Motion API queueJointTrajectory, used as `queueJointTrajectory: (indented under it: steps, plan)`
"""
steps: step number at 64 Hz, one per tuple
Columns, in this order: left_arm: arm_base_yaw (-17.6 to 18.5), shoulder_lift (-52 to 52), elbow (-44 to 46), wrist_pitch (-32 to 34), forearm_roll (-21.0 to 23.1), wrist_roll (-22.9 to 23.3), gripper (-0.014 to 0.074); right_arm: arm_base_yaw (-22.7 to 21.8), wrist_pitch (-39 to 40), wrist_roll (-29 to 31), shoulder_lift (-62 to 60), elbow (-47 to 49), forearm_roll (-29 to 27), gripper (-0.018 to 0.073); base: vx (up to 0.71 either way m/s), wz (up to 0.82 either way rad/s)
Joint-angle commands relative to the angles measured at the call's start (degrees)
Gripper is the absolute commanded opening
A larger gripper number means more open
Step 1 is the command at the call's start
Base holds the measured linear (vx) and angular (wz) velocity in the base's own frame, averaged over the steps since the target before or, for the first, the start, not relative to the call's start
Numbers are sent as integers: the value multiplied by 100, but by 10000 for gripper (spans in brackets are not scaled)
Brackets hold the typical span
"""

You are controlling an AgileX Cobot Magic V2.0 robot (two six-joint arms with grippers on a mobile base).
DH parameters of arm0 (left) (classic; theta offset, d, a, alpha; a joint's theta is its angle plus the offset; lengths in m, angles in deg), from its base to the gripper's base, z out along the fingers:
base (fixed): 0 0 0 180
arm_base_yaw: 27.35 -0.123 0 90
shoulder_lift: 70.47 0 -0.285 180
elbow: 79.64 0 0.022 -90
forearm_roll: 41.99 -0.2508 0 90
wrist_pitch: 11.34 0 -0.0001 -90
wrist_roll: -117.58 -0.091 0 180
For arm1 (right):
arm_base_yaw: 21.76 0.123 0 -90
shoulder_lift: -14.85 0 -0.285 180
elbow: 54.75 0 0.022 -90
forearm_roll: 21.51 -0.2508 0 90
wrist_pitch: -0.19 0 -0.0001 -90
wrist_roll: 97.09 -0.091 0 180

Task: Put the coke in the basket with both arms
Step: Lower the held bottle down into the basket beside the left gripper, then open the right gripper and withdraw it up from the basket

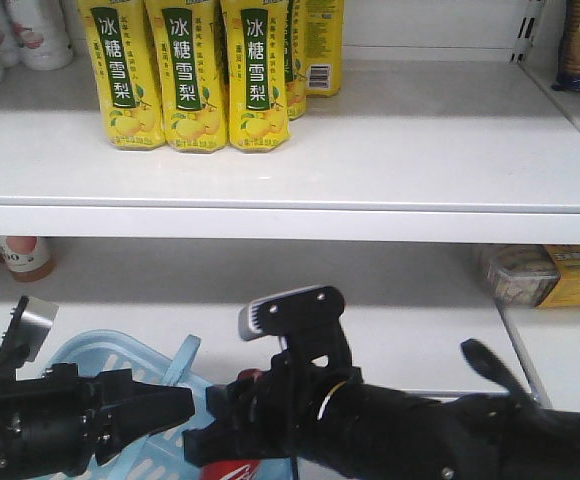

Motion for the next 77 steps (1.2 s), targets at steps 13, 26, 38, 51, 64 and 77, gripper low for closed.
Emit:
queueJointTrajectory:
  steps: [13, 26, 38, 51, 64, 77]
  plan:
    - [22, -130, 147, -277, 573, -29, -6, 326, 640, -80, 458, 204, -160, 10, 0, 0]
    - [22, -130, 147, -277, 573, -29, -6, 326, 551, -121, 562, 204, -418, 97, 0, 0]
    - [22, -130, 147, -277, 573, -29, -6, 319, 447, -121, 562, 204, -418, 257, 0, 0]
    - [22, -130, 147, -277, 573, -29, -6, 319, 471, 19, 562, 204, -418, 430, 0, 0]
    - [22, -130, 147, -277, 573, -29, -6, 319, 401, 119, 457, 204, -418, 455, 0, 0]
    - [22, -130, 147, -277, 573, -29, -6, 133, 327, 672, -4, 185, -449, 455, 0, 0]
